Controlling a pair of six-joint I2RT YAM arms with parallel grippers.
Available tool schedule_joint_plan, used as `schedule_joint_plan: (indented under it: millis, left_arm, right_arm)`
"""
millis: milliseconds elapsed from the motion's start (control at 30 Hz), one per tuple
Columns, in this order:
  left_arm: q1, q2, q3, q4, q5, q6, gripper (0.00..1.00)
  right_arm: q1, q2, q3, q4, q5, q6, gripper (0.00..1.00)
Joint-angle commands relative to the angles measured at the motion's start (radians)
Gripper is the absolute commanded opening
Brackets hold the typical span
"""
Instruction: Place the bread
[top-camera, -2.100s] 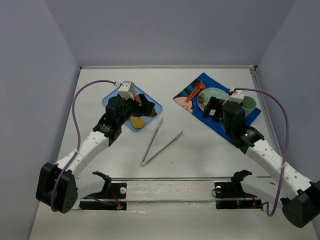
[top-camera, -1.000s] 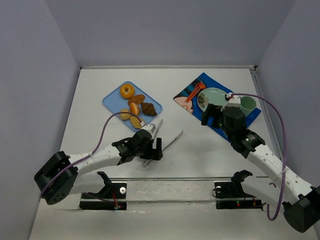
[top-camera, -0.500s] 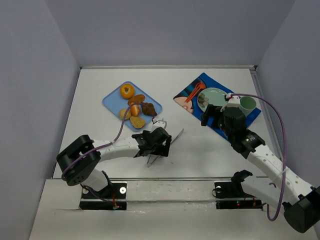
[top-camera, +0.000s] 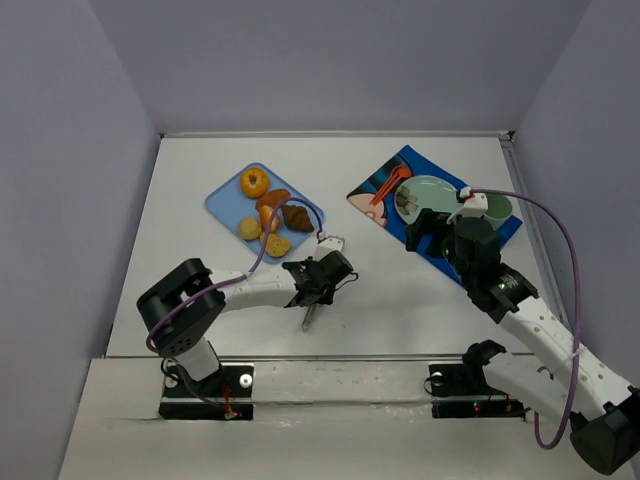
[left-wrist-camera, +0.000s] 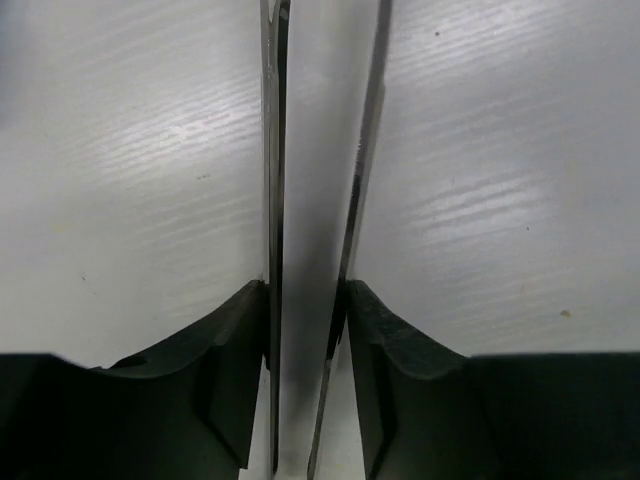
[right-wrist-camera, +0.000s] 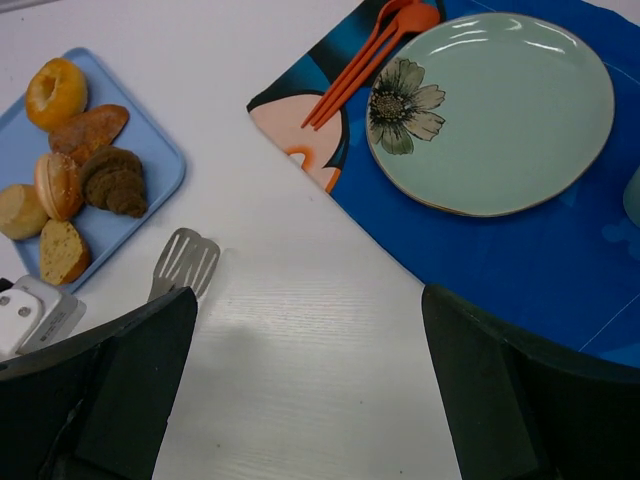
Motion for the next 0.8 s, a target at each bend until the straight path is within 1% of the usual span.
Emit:
schedule_joint_plan:
  millis: [0, 100, 200, 300, 400, 467, 500, 600, 633, 700, 767]
  left_arm:
    - [-0.041, -0.03, -0.037, -0.082, 0.074, -0.011, 0.37]
    - [-0.045, -0.091, -0.008, -0.096, 0.06, 0.006, 0.35]
    - [-0.045, -0.134, 0.036, -0.102, 0.048, 0.028, 0.36]
    - [-0.041, -0.208, 0.082, -0.134, 0.031, 0.034, 0.41]
    - [-0.029, -0.251, 0.106, -0.156, 0.02, 0.034, 0.44]
    - [0.013, -0.297, 0.113, -0.165, 0.038, 0.023, 0.47]
    - [0.058, -0.326, 0.115, -0.171, 0.07, 0.024, 0.48]
    - [0.134, -0.375, 0.127, -0.202, 0.06, 0.012, 0.52]
    - [0.184, -0.388, 0.13, -0.204, 0.065, 0.011, 0.53]
    - [0.226, -0.421, 0.135, -0.194, 0.072, 0.011, 0.53]
    - [0.258, -0.438, 0.136, -0.179, 0.068, 0.015, 0.55]
  right_arm:
    - [0.004, -0.02, -0.008, 0.022, 0.023, -0.011, 1.0]
    - [0.004, -0.023, -0.01, 0.022, 0.023, -0.01, 1.0]
    - [0.004, -0.028, -0.01, 0.024, 0.02, -0.01, 1.0]
    - [0.004, -0.034, -0.011, 0.024, 0.013, -0.01, 1.0]
    - [0.004, -0.038, -0.011, 0.022, -0.001, -0.01, 1.0]
    - [0.004, -0.04, -0.011, 0.024, -0.009, -0.01, 1.0]
    - [0.004, -0.04, -0.011, 0.022, -0.014, -0.011, 1.0]
    - [0.004, -0.037, -0.011, 0.024, -0.018, -0.01, 1.0]
    - [0.004, -0.035, -0.011, 0.024, -0.018, -0.01, 1.0]
    - [0.004, -0.031, -0.011, 0.025, -0.014, -0.01, 1.0]
    - [0.004, -0.025, -0.01, 0.025, -0.014, -0.008, 1.0]
